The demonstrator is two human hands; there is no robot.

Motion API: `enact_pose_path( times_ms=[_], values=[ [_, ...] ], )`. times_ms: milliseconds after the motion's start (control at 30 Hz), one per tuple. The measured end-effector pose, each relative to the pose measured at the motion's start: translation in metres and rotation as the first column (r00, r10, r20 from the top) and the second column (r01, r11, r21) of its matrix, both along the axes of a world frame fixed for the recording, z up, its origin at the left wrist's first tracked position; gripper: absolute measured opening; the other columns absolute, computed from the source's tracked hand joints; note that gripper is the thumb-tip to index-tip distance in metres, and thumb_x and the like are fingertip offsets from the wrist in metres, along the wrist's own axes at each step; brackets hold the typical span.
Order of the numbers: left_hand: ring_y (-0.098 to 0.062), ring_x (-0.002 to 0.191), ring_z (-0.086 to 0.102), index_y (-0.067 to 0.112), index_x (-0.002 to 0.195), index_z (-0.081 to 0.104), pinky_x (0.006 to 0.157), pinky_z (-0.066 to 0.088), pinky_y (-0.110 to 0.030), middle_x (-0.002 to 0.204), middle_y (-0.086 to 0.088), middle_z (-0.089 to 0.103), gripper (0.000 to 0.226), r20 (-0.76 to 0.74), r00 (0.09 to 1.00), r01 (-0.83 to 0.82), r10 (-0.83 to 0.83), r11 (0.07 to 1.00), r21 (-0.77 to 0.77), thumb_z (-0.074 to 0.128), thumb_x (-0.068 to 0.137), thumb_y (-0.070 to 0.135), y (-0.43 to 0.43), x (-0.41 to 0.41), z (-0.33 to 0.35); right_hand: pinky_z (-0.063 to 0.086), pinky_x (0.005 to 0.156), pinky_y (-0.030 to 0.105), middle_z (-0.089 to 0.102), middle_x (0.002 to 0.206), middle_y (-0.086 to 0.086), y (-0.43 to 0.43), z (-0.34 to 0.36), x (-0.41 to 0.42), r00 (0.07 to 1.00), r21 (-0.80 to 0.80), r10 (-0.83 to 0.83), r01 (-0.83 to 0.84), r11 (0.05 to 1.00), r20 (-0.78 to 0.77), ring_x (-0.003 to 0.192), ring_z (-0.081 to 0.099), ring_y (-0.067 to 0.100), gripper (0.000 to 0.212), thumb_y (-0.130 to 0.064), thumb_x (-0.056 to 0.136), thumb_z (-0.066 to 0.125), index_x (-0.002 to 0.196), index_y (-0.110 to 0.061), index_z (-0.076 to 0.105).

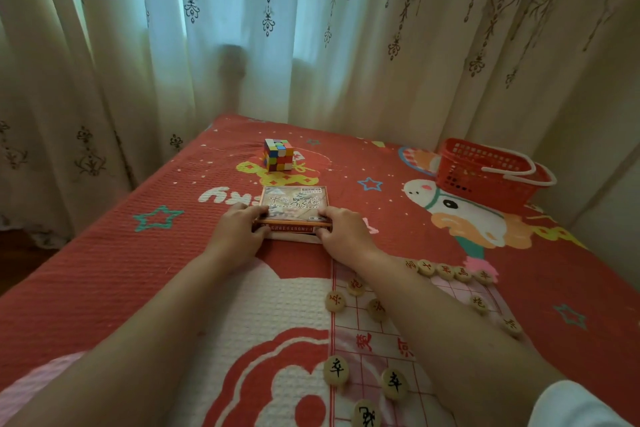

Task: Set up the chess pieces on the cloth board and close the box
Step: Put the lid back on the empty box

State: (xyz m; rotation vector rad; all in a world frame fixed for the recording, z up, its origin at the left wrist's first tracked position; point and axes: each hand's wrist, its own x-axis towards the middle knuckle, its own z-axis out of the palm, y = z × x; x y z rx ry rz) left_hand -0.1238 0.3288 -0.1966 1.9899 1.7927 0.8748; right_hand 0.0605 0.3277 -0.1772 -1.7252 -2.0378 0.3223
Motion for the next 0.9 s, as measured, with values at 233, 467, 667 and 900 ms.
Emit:
enact_pose_path(
  times_ms=[233, 467, 667, 900],
  values=[
    [-0.023, 0.114, 0.046, 0.017, 0.135, 0.046, 0.093, 0.034, -0.027, 0.125, -0.009, 0.049, 0.049, -0.023, 0.999, 0.04, -0.04, 0.999, -0.01, 0.059, 0.088, 0.023, -0.002, 0.003, 0.002, 0.043, 0.08, 0.03, 0.058, 0.107, 0.012, 0.0, -0.002, 0.0, 0.996, 0.022, -0.019, 0.018, 1.0, 0.084, 0.1, 0.053, 0.026, 0.026, -0.016, 0.087, 0.052, 0.111, -0.009, 0.059],
    [-0.024, 0.116, 0.045, 0.017, 0.136, 0.045, 0.096, 0.037, -0.029, 0.128, -0.01, 0.047, 0.053, -0.069, 0.996, 0.059, -0.059, 0.998, -0.003, 0.062, 0.086, 0.023, -0.004, 0.007, 0.003, 0.04, 0.072, 0.027, 0.062, 0.103, 0.009, 0.001, -0.002, 0.006, 0.982, -0.005, -0.006, 0.007, 1.0, 0.189, 0.096, 0.055, 0.025, 0.025, -0.017, 0.083, 0.051, 0.106, -0.01, 0.061],
    [-0.024, 0.113, 0.047, 0.013, 0.131, 0.05, 0.093, 0.038, -0.028, 0.125, -0.01, 0.048, 0.051, -0.075, 0.995, 0.063, -0.061, 0.998, 0.029, 0.066, 0.083, 0.021, -0.006, 0.006, 0.003, 0.042, 0.071, 0.027, 0.065, 0.101, 0.006, 0.001, 0.004, 0.012, 0.966, -0.001, 0.06, -0.062, 0.998, 0.253, 0.095, 0.057, 0.024, 0.026, -0.022, 0.08, 0.059, 0.104, -0.012, 0.063],
    [-0.023, 0.111, 0.048, 0.014, 0.127, 0.053, 0.091, 0.04, -0.029, 0.123, -0.009, 0.049, 0.05, -0.106, 0.992, 0.07, -0.066, 0.997, 0.034, 0.069, 0.08, 0.023, -0.004, 0.007, 0.003, 0.044, 0.07, 0.03, 0.063, 0.1, 0.009, 0.002, 0.005, 0.012, 0.931, 0.031, 0.072, -0.089, 0.996, 0.358, 0.093, 0.057, 0.026, 0.02, -0.015, 0.08, 0.058, 0.099, -0.009, 0.061]
  ],
)
